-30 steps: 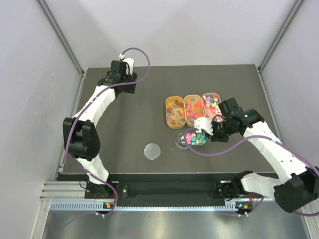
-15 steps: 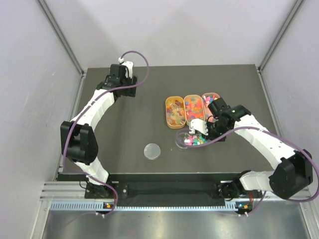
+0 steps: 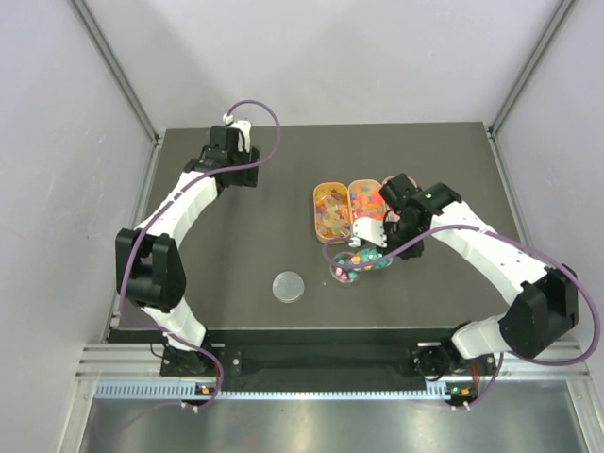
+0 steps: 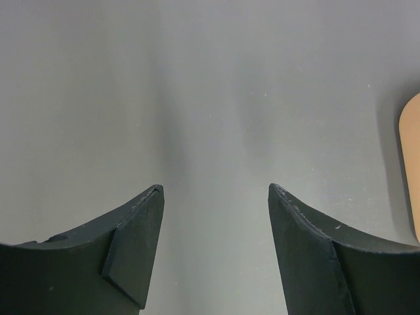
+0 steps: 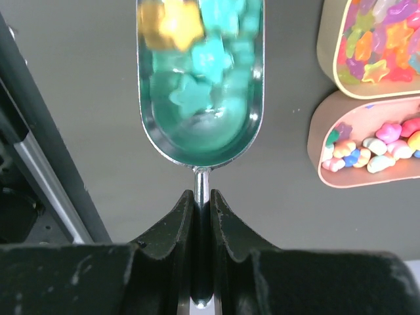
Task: Pack the candies
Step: Place the fake candies in the packing bottle.
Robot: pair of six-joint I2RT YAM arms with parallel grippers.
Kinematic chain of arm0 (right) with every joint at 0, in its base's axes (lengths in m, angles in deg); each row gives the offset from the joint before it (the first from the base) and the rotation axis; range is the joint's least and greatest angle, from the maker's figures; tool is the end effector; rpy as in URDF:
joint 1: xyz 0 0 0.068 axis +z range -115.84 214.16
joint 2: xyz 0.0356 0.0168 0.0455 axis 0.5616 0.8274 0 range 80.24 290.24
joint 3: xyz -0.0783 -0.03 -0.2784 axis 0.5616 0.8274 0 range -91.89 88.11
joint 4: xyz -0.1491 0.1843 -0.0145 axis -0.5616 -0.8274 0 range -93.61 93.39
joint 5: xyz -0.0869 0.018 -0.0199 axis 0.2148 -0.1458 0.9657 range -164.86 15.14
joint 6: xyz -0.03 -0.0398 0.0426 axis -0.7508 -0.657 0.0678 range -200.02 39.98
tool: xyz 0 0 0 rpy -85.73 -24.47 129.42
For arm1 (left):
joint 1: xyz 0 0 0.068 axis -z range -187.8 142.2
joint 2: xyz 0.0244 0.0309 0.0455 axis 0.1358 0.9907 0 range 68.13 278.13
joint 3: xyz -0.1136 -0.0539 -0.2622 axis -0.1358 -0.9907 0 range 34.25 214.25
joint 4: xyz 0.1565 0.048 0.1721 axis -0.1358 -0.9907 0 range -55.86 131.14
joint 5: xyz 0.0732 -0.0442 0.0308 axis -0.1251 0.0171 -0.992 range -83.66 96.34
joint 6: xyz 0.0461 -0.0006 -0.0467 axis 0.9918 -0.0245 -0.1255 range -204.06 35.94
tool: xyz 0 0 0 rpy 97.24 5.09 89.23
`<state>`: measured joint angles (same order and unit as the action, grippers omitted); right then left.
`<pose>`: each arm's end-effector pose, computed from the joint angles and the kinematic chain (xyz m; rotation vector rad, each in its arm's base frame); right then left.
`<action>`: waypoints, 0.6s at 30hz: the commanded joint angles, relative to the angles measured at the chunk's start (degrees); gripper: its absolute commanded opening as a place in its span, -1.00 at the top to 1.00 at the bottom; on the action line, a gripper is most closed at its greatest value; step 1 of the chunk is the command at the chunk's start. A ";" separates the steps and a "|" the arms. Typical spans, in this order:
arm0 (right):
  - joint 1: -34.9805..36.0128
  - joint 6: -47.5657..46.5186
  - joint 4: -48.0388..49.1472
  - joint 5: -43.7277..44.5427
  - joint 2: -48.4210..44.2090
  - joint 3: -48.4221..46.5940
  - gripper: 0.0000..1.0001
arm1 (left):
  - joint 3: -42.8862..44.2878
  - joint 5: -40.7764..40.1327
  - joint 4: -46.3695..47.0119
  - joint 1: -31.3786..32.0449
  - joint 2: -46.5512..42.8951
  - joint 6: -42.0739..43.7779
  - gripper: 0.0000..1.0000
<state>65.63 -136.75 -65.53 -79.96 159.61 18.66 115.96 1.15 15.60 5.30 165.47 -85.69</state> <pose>0.1841 0.1179 0.2895 -2.0492 2.0964 0.0649 0.3690 -0.0811 0.3099 0.1818 2.2786 -0.0303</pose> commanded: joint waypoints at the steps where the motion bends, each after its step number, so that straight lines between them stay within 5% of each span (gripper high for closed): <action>1: 1.50 -0.84 -3.67 2.64 0.78 -3.85 1.00 | -0.94 -0.35 2.86 -0.36 -2.24 -0.92 -0.39; 18: 4.84 3.46 -10.17 7.65 3.68 -11.14 1.00 | -3.57 2.38 3.57 -1.24 -3.12 -0.48 -0.39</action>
<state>69.43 -135.74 -71.91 -73.75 162.56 12.04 113.64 2.09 16.65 4.45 165.41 -85.93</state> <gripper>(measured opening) 0.113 0.695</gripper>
